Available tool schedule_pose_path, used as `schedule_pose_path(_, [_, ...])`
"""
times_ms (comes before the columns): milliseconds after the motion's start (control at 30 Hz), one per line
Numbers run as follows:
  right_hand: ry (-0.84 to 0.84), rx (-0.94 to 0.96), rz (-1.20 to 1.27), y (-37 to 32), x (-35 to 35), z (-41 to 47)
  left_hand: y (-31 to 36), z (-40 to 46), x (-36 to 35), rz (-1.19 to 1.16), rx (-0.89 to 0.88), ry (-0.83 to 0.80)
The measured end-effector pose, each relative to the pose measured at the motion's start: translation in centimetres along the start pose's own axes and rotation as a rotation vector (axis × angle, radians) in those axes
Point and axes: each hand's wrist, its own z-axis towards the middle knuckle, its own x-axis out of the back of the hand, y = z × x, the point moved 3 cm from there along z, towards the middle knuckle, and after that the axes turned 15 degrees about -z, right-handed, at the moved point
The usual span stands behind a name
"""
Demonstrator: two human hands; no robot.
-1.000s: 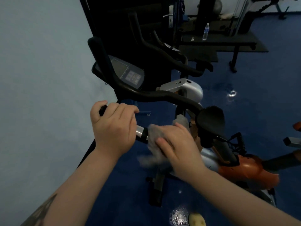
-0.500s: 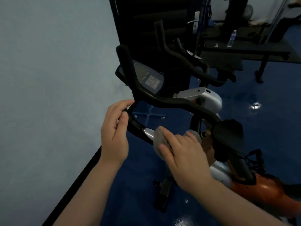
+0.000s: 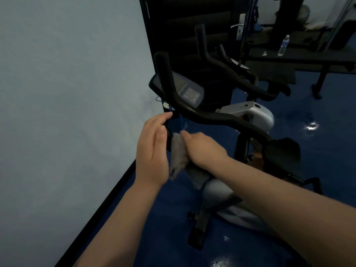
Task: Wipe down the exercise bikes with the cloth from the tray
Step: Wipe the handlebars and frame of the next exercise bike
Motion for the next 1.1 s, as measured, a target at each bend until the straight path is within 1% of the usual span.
schedule_pose_path(33, [0.028,-0.016,0.031,-1.1,0.0,0.5,0.1,-0.1,-0.1,0.013,-0.011,0.026])
schedule_pose_path(67, [0.113,-0.034,0.015,-2.2,0.0,0.3,0.2,-0.1,-0.2,0.027,-0.019,0.047])
schedule_pose_path(133, [0.353,-0.050,-0.027,-3.0,-0.2,-2.3,0.2,-0.3,-0.3,0.093,-0.033,0.054])
schedule_pose_path(200, [0.400,-0.092,-0.019,-1.4,-1.1,-5.3,0.4,-0.3,-0.5,0.243,-0.085,0.029])
schedule_pose_path(233, [0.389,-0.096,0.012,-0.1,-1.8,-6.5,0.7,-0.4,-0.8,0.329,-0.138,-0.001])
schedule_pose_path(300, [0.375,-0.084,0.083,2.6,-3.0,-8.3,0.9,-0.7,-2.1,0.455,-0.278,-0.114])
schedule_pose_path(367, [0.361,-0.077,0.176,4.6,-3.5,-8.8,0.5,-1.1,-3.8,0.507,-0.356,-0.244])
schedule_pose_path(433, [0.339,-0.193,0.316,6.4,-3.2,-7.8,-0.2,-1.5,-4.9,0.619,-0.382,-0.319])
schedule_pose_path(500, [0.252,-0.362,0.359,7.1,-3.3,-6.8,-0.9,-1.6,-5.4,0.794,-0.428,-0.321])
schedule_pose_path(533, [0.220,-0.439,0.400,6.7,-3.7,-7.0,-1.1,-1.7,-5.5,0.836,-0.441,-0.310])
schedule_pose_path(633, [0.319,-0.605,0.715,3.3,-4.6,-9.0,-1.3,-1.7,-5.7,0.864,-0.473,-0.238])
schedule_pose_path(667, [0.308,-0.654,0.752,3.2,-4.8,-9.0,-1.3,-1.6,-5.8,0.863,-0.475,-0.215])
schedule_pose_path(733, [0.212,-0.786,0.754,5.5,-5.1,-7.1,-1.3,-1.6,-6.0,0.862,-0.498,-0.186])
schedule_pose_path(800, [0.155,-0.916,0.852,8.2,-3.9,-4.5,-1.4,-1.6,-6.0,0.860,-0.513,-0.179])
schedule_pose_path(867, [0.171,-0.953,0.863,8.7,-3.5,-3.4,-1.4,-1.7,-5.9,0.861,-0.520,-0.177])
schedule_pose_path(900, [0.218,-0.958,0.874,8.3,-3.9,-3.8,-1.4,-1.7,-5.9,0.860,-0.519,-0.177])
schedule_pose_path(967, [0.302,-0.969,0.822,7.1,-4.7,-5.5,-1.6,-1.9,-5.9,0.854,-0.512,-0.180])
schedule_pose_path(1033, [0.304,-0.962,0.741,7.0,-5.1,-5.7,-1.7,-1.9,-6.0,0.856,-0.514,-0.172])
schedule_pose_path(1100, [0.261,-0.965,0.707,8.0,-4.1,-4.2,-1.8,-1.7,-6.1,0.859,-0.524,-0.162])
